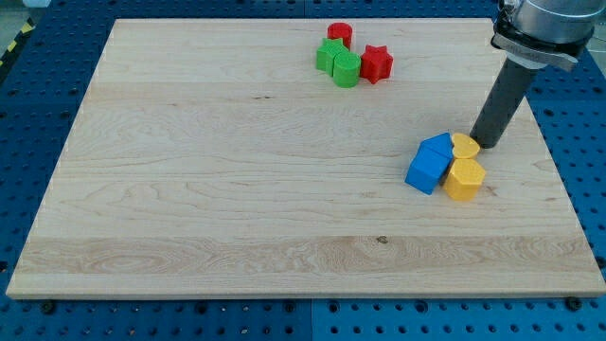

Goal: Push red circle towards the bottom center

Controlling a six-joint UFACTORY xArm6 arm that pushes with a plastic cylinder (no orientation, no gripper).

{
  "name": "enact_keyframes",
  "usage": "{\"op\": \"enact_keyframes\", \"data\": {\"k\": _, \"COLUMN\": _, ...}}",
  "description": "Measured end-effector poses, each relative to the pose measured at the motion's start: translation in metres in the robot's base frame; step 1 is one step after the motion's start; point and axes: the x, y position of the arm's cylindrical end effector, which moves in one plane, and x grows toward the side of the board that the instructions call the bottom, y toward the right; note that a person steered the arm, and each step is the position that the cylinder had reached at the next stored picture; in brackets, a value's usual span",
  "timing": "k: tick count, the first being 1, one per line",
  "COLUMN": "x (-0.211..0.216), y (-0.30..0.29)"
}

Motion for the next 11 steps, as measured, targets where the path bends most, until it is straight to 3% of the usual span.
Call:
{"op": "enact_keyframes", "data": {"k": 3, "x": -0.149, "y": -0.005}}
{"op": "enact_keyframes", "data": {"k": 4, "x": -0.182, "y": -0.034}}
{"op": "enact_keyframes", "data": {"k": 6, "x": -0.188, "y": -0.114}}
{"op": "enact_keyframes", "data": {"k": 7, "x": -0.212, "y": -0.13}}
{"op": "enact_keyframes", "data": {"k": 8, "x": -0.208, "y": -0.155}}
{"op": "enact_keyframes", "data": {"k": 10, "x": -0.155, "y": -0.213}}
{"op": "enact_keyframes", "data": {"k": 11, "x": -0.176, "y": -0.222}}
